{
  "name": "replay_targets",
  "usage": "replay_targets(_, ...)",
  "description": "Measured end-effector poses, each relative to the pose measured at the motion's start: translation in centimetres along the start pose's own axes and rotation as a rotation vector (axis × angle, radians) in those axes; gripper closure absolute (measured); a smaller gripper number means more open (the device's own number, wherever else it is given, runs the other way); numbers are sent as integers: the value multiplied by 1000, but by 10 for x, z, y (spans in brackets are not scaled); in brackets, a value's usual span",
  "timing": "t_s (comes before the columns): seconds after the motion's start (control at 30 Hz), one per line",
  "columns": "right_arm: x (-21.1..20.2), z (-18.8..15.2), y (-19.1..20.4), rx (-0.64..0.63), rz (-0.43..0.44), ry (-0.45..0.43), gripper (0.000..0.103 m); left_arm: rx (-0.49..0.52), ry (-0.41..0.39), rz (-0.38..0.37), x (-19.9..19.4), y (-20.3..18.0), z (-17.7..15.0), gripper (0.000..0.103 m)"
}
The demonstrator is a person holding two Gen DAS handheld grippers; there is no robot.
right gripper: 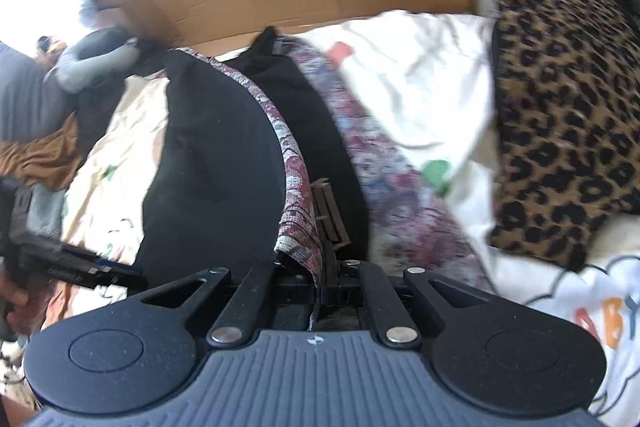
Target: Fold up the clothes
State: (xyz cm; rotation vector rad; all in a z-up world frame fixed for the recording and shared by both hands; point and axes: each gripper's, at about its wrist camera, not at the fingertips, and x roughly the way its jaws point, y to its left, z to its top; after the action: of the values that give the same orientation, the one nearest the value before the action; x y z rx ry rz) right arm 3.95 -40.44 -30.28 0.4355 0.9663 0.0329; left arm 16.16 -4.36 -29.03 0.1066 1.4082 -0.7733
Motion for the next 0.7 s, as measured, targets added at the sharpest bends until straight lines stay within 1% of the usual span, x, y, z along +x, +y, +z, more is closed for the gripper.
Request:
replay_targets(0.3, 3, -14, -45, 124, -82, 29, 102, 26, 59, -43, 3, -11, -17, 58)
replay_targets(0.47, 5, -25, -59, 159, -117, 44, 102, 38, 98, -57, 8, -8, -24, 57)
replay_targets(0.53, 4, -29, -63, 173, -126, 44, 102, 34, 116, -68, 7, -8, -27, 57)
replay_targets(0.6, 4, -32, -67, 188, -131, 44, 102, 24, 134, -86, 10, 1, -30, 56)
replay_targets(0.7, 6, -37, -72, 210, -139, 50, 102, -3, 170, -121, 13, 0, -48, 54)
